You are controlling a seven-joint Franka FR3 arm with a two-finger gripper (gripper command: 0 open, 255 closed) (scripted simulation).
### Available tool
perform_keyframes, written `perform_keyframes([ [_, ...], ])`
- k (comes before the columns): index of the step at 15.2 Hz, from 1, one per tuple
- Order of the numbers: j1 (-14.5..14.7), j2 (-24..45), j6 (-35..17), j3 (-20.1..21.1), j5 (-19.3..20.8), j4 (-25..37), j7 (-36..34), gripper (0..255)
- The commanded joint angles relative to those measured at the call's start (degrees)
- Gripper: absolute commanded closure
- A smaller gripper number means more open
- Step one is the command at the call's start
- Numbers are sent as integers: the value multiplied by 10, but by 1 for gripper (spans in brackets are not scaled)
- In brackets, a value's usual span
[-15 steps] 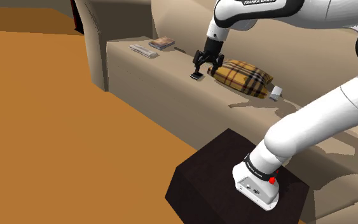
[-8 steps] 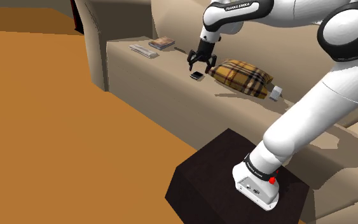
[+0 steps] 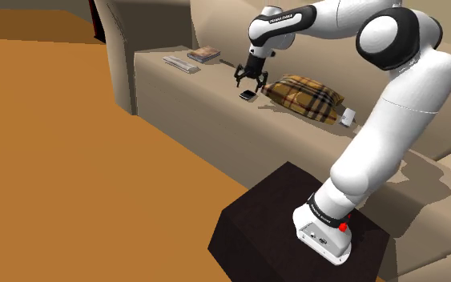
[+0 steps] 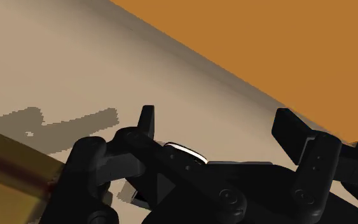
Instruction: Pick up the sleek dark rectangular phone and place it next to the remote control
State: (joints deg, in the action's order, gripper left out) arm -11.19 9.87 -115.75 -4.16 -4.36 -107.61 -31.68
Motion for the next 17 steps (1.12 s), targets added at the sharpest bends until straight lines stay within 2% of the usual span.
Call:
perform_keyframes([
  [1,-8,35,-4,-9,-2,36,-18,0],
  [10,-48,182,-12,-47,-24,191,-94,0],
  [17,-49,203,-49,-45,-28,175,-93,0],
])
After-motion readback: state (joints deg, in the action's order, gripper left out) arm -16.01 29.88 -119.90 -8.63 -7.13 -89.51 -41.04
